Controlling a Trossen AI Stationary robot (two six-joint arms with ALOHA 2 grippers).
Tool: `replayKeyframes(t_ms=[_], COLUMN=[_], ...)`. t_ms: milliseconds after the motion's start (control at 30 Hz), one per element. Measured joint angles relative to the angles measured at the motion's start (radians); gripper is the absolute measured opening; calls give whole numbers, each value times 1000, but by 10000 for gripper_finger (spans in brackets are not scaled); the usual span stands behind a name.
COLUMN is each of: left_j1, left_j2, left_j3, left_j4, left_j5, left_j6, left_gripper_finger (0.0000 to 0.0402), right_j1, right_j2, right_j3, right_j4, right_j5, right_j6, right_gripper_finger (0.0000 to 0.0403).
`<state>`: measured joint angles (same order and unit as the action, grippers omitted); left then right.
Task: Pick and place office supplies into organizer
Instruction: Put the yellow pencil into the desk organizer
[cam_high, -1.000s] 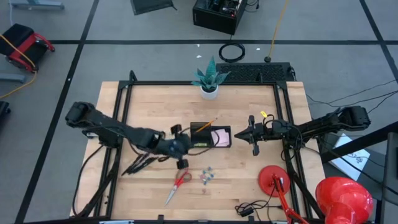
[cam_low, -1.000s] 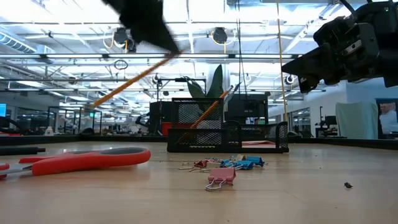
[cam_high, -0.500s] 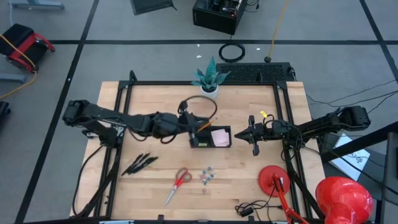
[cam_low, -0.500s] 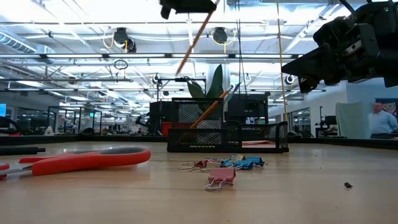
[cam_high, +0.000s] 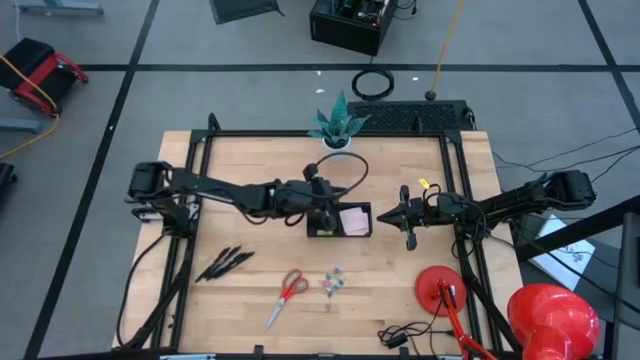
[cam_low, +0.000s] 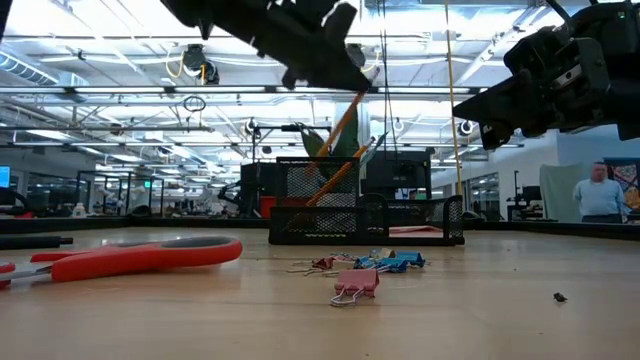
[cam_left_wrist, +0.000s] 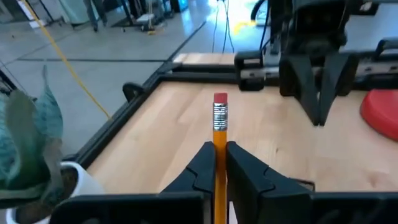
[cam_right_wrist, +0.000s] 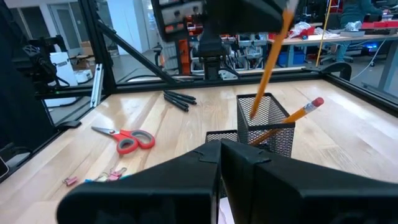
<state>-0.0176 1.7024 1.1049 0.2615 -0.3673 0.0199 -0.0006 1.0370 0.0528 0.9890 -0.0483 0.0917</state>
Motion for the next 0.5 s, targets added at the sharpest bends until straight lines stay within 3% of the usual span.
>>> replayKeyframes(t_ms=[500], left_j1=[5], left_j2=[133], left_j3=[0], left_j4=[-22], left_j5=[4], left_j6=[-48], left_gripper_finger=[34], right_j1=[0], right_j2=[0], right_j3=[0], right_j4=[-1], right_j5=[0], right_j6=[-2], right_gripper_finger=[4])
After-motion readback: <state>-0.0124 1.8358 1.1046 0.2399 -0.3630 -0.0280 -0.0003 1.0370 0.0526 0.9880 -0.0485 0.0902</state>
